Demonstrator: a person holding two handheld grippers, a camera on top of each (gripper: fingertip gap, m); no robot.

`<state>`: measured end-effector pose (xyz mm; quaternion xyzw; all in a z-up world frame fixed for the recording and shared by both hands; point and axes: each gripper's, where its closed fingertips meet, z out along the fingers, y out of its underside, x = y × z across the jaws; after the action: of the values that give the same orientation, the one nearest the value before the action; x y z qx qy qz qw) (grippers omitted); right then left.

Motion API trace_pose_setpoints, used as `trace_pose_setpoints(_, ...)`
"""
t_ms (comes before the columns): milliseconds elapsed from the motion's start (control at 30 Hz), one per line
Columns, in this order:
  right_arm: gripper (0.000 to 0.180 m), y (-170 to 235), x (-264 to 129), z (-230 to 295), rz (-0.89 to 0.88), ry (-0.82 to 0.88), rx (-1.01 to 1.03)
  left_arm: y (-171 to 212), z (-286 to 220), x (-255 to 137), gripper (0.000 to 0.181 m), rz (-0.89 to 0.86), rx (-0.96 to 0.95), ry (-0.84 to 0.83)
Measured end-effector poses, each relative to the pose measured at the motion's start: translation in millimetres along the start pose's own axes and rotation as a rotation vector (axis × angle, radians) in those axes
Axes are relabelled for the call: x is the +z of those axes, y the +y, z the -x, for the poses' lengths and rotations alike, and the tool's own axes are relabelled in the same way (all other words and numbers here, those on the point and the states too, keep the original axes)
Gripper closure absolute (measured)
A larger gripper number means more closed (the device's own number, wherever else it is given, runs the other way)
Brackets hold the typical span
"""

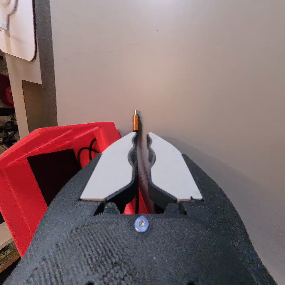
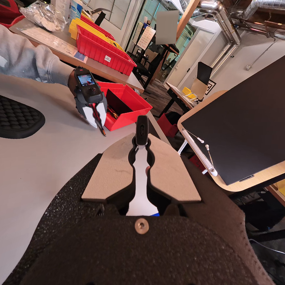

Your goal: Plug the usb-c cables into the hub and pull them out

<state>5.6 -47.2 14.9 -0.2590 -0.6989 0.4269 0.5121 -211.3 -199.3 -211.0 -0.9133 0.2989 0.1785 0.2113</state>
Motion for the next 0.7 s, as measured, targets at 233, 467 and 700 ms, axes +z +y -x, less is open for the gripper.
trace_pose_setpoints(233, 0.170, 4, 5, 3, 0.016, -0.012, -0.001, 2, 7, 9, 0.156, 0.127, 0.131, -0.106)
trace_pose_setpoints(467, 0.170, 6, 4, 2, 0.019, -0.013, 0.004, 8, 18, 23, 0.163, 0.328, 0.244, -0.120)
trace_pose_setpoints(700, 0.170, 6, 0, 0, 0.019, -0.005, 0.005, 24, 28, 31, 0.173, 0.520, 0.300, -0.072)
